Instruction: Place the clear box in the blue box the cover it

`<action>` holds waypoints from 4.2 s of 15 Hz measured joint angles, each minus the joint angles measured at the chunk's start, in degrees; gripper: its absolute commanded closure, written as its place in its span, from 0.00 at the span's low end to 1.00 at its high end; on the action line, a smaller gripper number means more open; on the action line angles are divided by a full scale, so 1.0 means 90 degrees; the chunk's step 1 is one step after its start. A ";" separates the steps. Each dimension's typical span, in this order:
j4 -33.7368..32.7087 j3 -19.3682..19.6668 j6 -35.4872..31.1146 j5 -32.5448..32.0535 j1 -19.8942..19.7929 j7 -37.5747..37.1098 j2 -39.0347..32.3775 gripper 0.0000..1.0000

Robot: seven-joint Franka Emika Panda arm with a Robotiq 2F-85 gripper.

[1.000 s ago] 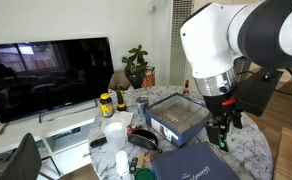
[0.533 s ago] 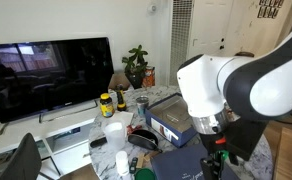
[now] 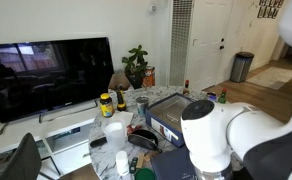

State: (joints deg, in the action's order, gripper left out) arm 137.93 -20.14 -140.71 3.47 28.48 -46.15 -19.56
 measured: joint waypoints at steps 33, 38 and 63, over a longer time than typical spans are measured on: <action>-0.2257 0.2741 0.0259 -0.4782 0.4190 -0.2452 -0.2202 0.00; -0.2565 0.2812 0.0624 -0.5658 0.4304 -0.3046 -0.2526 0.10; -0.2232 0.1564 0.2605 -0.6088 0.3184 -0.3326 -0.1331 0.98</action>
State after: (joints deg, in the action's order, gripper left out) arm 117.85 -6.06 -117.26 -51.32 57.13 -76.08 -31.54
